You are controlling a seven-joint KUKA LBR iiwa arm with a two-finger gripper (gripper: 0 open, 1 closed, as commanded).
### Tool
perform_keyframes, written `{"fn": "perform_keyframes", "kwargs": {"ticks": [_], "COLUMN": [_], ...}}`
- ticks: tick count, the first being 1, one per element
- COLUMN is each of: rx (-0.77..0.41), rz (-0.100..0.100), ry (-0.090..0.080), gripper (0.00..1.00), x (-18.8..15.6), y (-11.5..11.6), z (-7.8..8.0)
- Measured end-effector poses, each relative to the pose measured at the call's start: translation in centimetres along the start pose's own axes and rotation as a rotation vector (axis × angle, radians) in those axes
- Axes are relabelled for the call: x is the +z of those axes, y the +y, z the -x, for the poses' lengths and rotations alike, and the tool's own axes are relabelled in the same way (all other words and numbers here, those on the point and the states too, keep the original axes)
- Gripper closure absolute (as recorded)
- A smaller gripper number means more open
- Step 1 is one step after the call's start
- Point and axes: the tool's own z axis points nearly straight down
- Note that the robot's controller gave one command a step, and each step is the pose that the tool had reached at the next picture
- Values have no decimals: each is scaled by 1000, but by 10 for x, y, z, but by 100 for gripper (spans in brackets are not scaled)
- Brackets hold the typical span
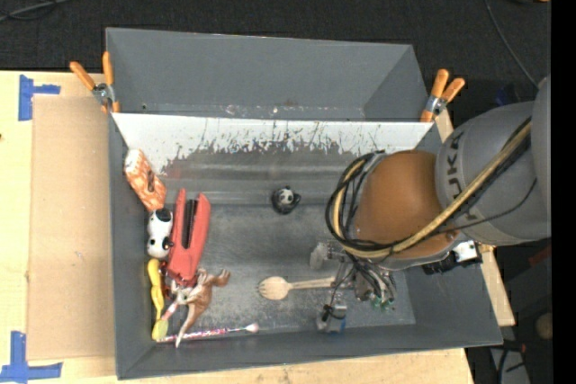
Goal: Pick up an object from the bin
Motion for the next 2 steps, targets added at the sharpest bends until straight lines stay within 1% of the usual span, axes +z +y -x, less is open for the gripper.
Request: {"fn": "perform_keyframes", "kwargs": {"ticks": [1,2], "rx": [21,22], "rz": [6,6], "ry": [0,0], "gripper": [100,100], "x": [4,4], "y": [30,29], "z": [-8,-7]}}
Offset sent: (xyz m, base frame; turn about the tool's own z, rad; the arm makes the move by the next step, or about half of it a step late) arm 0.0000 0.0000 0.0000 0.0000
